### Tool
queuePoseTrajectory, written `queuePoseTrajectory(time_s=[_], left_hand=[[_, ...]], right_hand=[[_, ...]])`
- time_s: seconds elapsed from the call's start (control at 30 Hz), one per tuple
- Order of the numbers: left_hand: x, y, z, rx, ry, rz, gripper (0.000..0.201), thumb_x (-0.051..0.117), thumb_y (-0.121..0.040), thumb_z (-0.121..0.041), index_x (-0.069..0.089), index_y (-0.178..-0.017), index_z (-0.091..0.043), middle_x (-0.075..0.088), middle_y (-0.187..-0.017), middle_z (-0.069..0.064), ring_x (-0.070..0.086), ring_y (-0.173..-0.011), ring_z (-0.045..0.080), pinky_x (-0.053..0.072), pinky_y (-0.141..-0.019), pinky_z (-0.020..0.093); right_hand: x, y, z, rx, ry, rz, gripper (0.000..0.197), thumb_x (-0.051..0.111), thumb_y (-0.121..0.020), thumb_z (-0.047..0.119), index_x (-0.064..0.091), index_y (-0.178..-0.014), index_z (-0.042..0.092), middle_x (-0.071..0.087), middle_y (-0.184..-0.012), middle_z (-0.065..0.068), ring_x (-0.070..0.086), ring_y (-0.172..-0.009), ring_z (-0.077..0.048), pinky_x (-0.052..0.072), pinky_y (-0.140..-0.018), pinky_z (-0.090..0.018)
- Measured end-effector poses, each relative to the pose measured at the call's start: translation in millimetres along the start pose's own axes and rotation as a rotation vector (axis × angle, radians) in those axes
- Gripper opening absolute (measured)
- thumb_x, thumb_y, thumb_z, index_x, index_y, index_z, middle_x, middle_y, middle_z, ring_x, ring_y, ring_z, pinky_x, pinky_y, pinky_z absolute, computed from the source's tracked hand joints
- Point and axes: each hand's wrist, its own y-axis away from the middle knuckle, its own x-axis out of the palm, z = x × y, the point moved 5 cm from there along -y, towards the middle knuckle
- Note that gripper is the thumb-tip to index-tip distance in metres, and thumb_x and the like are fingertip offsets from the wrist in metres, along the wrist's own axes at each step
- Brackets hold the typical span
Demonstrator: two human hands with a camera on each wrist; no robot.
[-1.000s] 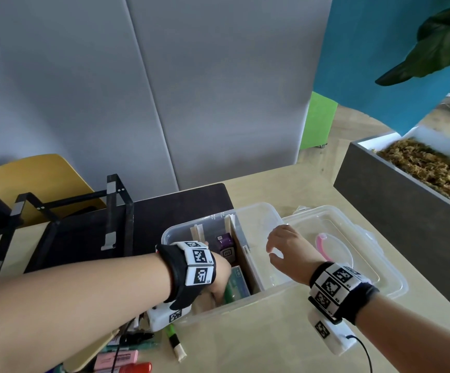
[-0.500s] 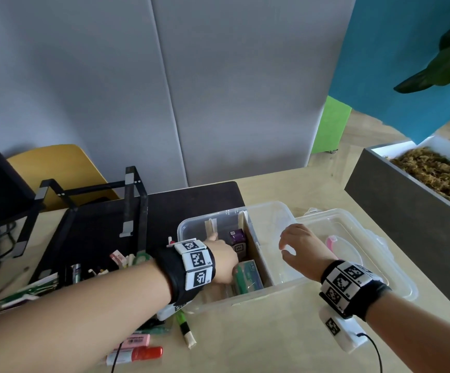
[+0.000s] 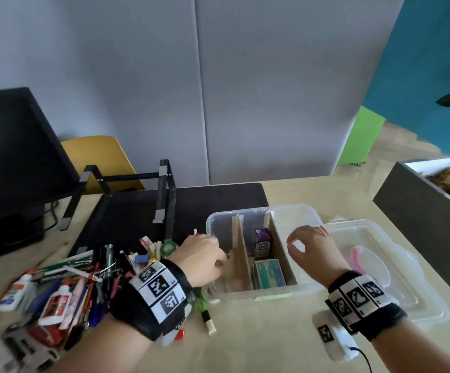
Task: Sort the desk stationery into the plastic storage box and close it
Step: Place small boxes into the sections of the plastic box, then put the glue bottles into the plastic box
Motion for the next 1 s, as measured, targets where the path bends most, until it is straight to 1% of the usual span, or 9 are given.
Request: queuePoseTrajectory(time_s=[0.1,0.23,0.37,0.47,0.53,0.67,0.8,0.9,1.0], left_hand=[[7.5,18.0,13.6,-0.038,0.138,-0.070,0.026,0.051,-0.092,-0.028,0.068,-0.111,-0.030,0.055,-0.112,-0.006,0.046,-0.110,0.016,0.037,-0.092,0.030],[16.0,51.6,39.0,-0.098,0.351,-0.168,0.033,0.055,-0.093,-0.034,0.059,-0.125,-0.030,0.052,-0.120,-0.012,0.046,-0.114,0.005,0.038,-0.098,0.021],[32.8,85.1,72.8,-0.196,0.444,-0.141,0.031,0.055,-0.094,-0.034,0.060,-0.123,-0.026,0.052,-0.120,-0.014,0.050,-0.113,0.003,0.039,-0.096,0.017],[47.5,109.1,97.8,-0.258,0.461,-0.063,0.022,0.053,-0.094,-0.037,0.062,-0.112,-0.027,0.052,-0.105,-0.011,0.052,-0.101,0.006,0.041,-0.088,0.020],[55.7,123.5,111.2,-0.299,0.433,0.005,0.022,0.051,-0.094,-0.034,0.064,-0.108,-0.022,0.055,-0.106,-0.006,0.051,-0.100,0.008,0.042,-0.088,0.023],[74.2,149.2,138.7,-0.385,0.401,0.096,0.027,0.050,-0.095,-0.034,0.061,-0.116,-0.021,0.053,-0.117,-0.001,0.053,-0.106,0.014,0.042,-0.092,0.026],[93.8,165.5,163.6,-0.424,0.429,0.124,0.029,0.051,-0.094,-0.033,0.062,-0.116,-0.021,0.053,-0.111,0.000,0.053,-0.104,0.014,0.041,-0.092,0.025],[108.1,173.0,180.8,-0.457,0.429,0.100,0.027,0.053,-0.091,-0.032,0.065,-0.111,-0.019,0.051,-0.102,-0.003,0.054,-0.101,0.013,0.041,-0.089,0.022],[121.0,177.1,196.3,-0.485,0.430,0.073,0.026,0.054,-0.089,-0.032,0.065,-0.109,-0.019,0.053,-0.107,-0.001,0.053,-0.104,0.014,0.041,-0.093,0.025]], right_hand=[[-2.2,1.4,29.3,-0.006,-0.070,-0.029,0.013,0.058,-0.087,0.018,0.070,-0.086,0.014,0.066,-0.093,0.006,0.057,-0.092,-0.018,0.042,-0.084,-0.027],[7.7,6.5,72.0,-0.108,-0.166,-0.025,0.010,0.062,-0.082,0.014,0.068,-0.075,0.013,0.064,-0.080,0.003,0.058,-0.080,-0.018,0.048,-0.073,-0.031],[16.2,15.0,114.8,-0.180,-0.221,-0.008,0.007,0.065,-0.082,0.011,0.068,-0.076,0.009,0.064,-0.077,-0.001,0.057,-0.074,-0.018,0.047,-0.068,-0.027],[25.5,19.6,144.1,-0.202,-0.283,0.024,0.004,0.065,-0.082,0.010,0.068,-0.080,0.010,0.062,-0.080,0.003,0.057,-0.075,-0.012,0.045,-0.069,-0.016],[34.2,20.2,160.6,-0.216,-0.301,0.038,0.005,0.064,-0.082,0.011,0.068,-0.082,0.013,0.062,-0.081,0.006,0.057,-0.074,-0.008,0.043,-0.068,-0.010],[58.5,21.1,191.0,-0.206,-0.308,0.116,0.009,0.061,-0.084,0.012,0.067,-0.090,0.014,0.062,-0.087,0.004,0.057,-0.076,-0.008,0.045,-0.069,-0.016],[93.8,18.6,207.6,-0.138,-0.257,0.240,0.018,0.056,-0.088,0.016,0.063,-0.104,0.014,0.055,-0.096,0.007,0.051,-0.077,-0.004,0.035,-0.066,-0.004],[122.7,11.2,212.7,-0.041,-0.210,0.307,0.023,0.054,-0.089,0.016,0.061,-0.111,0.013,0.055,-0.107,0.002,0.053,-0.090,-0.010,0.040,-0.078,-0.013],[147.5,1.3,214.3,0.075,-0.164,0.347,0.028,0.052,-0.089,0.016,0.057,-0.117,0.014,0.053,-0.119,-0.001,0.052,-0.105,-0.015,0.042,-0.089,-0.021]])
